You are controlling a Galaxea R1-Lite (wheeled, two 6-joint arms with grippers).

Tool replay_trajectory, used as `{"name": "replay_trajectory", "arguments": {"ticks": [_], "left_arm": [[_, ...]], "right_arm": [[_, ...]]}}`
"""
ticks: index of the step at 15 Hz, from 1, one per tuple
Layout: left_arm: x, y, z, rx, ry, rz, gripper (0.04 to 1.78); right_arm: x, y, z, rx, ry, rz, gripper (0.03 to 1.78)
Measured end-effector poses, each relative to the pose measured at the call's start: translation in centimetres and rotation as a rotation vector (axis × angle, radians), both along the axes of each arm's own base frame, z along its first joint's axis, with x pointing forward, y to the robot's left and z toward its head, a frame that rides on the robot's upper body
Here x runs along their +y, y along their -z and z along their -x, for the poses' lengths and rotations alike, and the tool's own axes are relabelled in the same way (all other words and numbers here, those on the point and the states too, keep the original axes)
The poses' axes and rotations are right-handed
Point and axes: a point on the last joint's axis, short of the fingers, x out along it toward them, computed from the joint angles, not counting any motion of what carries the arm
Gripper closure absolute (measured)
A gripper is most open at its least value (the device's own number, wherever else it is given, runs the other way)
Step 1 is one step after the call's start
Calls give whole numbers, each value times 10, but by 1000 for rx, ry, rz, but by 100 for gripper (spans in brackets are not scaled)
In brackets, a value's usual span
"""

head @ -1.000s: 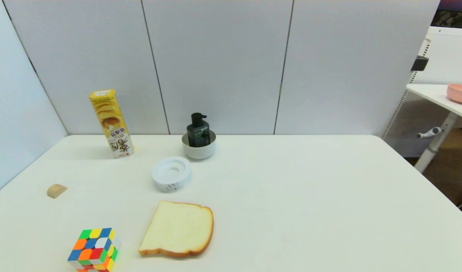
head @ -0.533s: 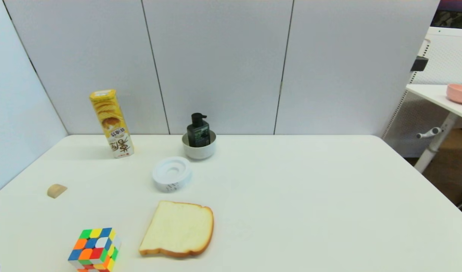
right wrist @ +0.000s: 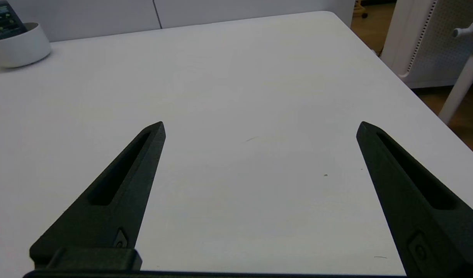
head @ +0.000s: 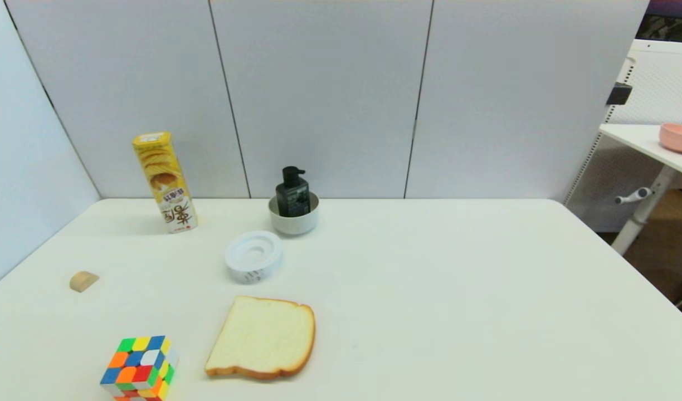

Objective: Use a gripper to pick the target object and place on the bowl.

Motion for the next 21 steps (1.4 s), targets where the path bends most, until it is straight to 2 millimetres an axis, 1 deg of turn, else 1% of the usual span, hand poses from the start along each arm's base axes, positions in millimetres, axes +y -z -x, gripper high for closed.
{"name": "replay_trajectory", "arguments": {"ticks": [3,5,21], "left_arm": [[1,6,-1,-1,-24,39,12],[1,6,-1,-1,-26,68,11],[1,7,-2,2,-25,69,11]], "right_arm": [[0,0,0,-1,0,0,10],[0,0,0,0,0,0,10],[0,0,0,0,-2,0,10]]}}
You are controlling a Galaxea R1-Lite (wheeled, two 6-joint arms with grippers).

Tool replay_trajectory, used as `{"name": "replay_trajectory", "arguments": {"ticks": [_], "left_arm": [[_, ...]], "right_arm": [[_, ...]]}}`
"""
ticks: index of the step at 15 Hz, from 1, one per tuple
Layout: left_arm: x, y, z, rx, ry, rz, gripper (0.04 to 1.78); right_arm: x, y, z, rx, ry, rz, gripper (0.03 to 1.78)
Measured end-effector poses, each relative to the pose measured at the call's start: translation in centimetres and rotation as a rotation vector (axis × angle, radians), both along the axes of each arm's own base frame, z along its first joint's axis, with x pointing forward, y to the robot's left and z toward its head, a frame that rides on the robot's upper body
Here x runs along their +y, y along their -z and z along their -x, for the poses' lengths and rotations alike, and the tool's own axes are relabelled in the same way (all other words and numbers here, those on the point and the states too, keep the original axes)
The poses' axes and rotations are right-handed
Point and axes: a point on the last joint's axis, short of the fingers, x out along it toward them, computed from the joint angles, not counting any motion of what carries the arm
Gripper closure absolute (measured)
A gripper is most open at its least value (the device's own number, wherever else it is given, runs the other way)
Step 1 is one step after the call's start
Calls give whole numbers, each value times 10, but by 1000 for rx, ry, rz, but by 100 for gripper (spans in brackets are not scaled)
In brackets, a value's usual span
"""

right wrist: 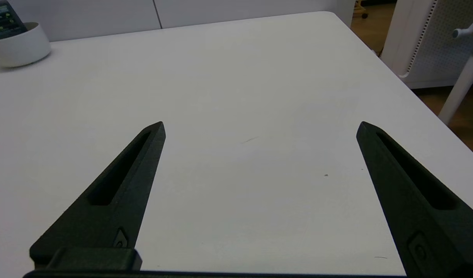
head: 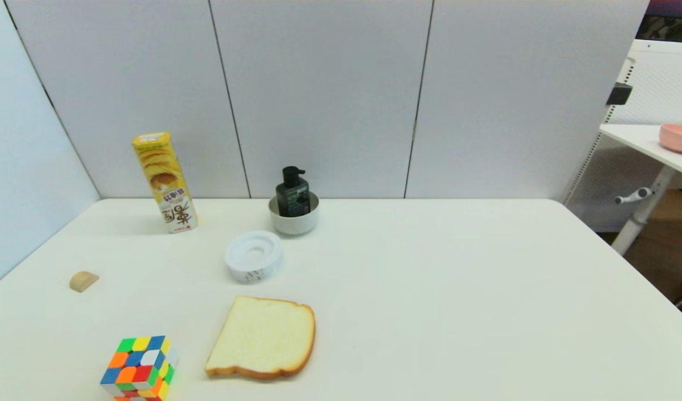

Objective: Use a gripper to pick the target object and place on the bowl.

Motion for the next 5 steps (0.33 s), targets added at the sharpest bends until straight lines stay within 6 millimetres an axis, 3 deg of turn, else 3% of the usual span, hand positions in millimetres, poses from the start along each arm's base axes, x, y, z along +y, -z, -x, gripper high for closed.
{"name": "replay_trajectory", "arguments": {"ticks": [5], "left_arm": [[0,0,0,0,0,0,11]], "right_arm": [[0,0,0,-1,2,-11,10]]}}
